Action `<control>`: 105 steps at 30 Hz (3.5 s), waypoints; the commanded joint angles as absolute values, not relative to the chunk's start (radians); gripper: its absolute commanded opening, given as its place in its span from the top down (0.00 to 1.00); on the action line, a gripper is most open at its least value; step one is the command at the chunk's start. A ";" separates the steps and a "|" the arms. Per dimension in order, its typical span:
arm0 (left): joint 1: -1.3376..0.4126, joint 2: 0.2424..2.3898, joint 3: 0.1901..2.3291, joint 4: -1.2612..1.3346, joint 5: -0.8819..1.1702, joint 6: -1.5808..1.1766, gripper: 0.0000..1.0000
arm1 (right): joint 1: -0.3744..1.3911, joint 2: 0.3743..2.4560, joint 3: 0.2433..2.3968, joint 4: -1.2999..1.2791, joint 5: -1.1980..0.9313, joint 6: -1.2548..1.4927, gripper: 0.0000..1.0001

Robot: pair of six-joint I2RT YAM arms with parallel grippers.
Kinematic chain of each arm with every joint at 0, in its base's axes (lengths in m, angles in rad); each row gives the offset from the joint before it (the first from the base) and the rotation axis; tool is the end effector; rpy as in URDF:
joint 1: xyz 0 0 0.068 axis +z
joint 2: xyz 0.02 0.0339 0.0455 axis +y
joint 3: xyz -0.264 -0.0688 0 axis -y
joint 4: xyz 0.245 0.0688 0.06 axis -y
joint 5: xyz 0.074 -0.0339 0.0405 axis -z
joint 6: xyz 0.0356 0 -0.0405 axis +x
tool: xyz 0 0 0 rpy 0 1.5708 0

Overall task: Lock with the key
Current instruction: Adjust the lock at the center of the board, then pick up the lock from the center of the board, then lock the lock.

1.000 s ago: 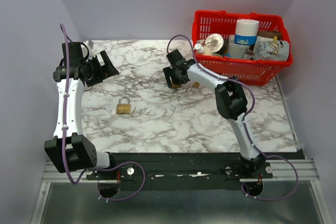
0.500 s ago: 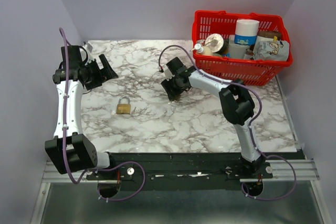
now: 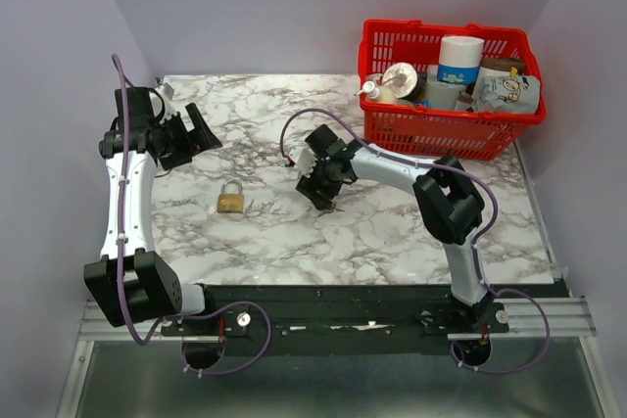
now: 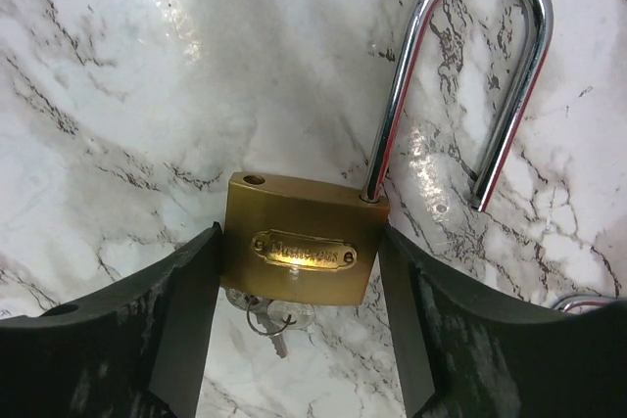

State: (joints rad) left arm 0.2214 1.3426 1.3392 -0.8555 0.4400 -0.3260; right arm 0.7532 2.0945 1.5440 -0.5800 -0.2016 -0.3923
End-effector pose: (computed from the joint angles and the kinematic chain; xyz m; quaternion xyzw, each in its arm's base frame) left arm 0.2715 0.0456 0.3494 -0.1740 0.9012 -0.2220 0.3289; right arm 0.3151 0.3052 0.1666 -0.5446 0.8041 0.1356 0.1961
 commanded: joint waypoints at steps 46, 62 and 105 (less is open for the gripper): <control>-0.163 0.695 0.788 -0.826 1.063 1.065 0.07 | 0.779 1.666 1.557 -1.012 -0.923 -0.466 0.99; -0.436 0.905 0.816 -0.635 0.851 0.801 0.26 | 0.827 1.643 1.575 -1.066 -0.956 -0.509 0.99; -0.563 0.885 0.946 -0.537 0.911 0.361 1.00 | 0.770 1.539 1.503 -0.993 -0.864 -0.541 0.12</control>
State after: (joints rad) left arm -0.5587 0.8902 0.8982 -0.6247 0.8341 0.4328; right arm 0.7471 1.5440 1.5208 -1.0485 -0.8890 -0.5182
